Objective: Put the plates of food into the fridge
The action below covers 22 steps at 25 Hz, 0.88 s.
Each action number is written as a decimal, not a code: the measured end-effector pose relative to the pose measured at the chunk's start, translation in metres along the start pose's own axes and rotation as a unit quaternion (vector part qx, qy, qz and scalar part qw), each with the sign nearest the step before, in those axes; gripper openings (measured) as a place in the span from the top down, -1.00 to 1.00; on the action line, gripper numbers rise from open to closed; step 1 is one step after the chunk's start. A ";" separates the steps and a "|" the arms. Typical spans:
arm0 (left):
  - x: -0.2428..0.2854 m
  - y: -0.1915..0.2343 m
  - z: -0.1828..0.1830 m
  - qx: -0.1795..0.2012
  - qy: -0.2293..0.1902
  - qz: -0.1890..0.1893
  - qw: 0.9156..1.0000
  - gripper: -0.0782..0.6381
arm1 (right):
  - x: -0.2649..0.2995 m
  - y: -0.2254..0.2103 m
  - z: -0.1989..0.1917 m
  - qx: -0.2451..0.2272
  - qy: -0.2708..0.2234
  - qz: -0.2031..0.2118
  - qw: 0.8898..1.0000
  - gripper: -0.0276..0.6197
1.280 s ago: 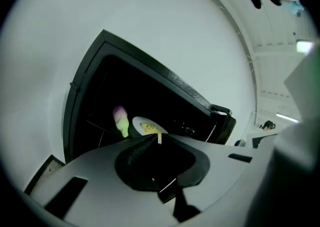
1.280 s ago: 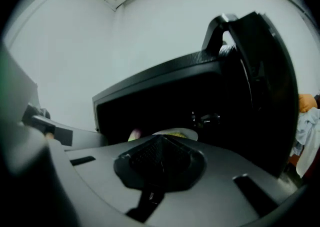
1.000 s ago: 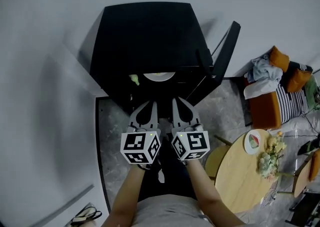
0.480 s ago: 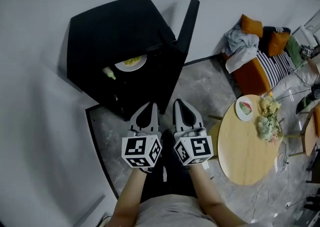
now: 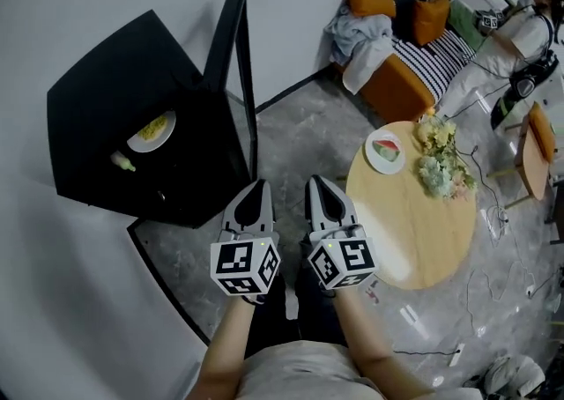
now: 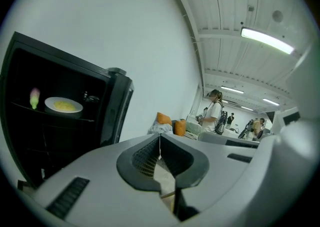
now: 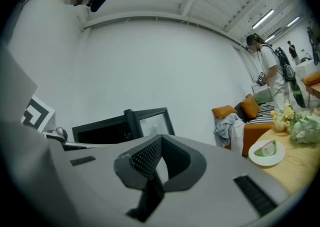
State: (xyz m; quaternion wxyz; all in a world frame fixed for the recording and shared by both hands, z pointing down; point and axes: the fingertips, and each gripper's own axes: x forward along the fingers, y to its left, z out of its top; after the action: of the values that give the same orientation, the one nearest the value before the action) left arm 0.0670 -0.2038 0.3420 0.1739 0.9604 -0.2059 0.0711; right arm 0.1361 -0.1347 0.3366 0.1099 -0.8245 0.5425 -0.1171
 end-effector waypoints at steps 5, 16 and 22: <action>0.047 -0.068 -0.027 -0.007 0.036 -0.044 0.998 0.76 | -0.030 -0.088 0.009 0.044 -0.001 -0.056 0.997 0.88; 0.132 -0.168 -0.092 -0.002 0.129 -0.073 0.989 0.76 | -0.080 -0.257 0.006 0.147 0.029 -0.118 0.982 0.88; 0.156 -0.172 -0.117 0.000 0.166 -0.067 0.984 0.76 | -0.086 -0.300 -0.023 0.149 0.079 -0.137 0.976 0.88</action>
State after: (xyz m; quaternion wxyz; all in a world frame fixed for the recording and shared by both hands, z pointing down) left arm 0.2726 -0.0722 0.4305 0.2101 0.9468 -0.1095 0.2178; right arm 0.3567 0.0591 0.4447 0.1716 -0.8536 0.4078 -0.2750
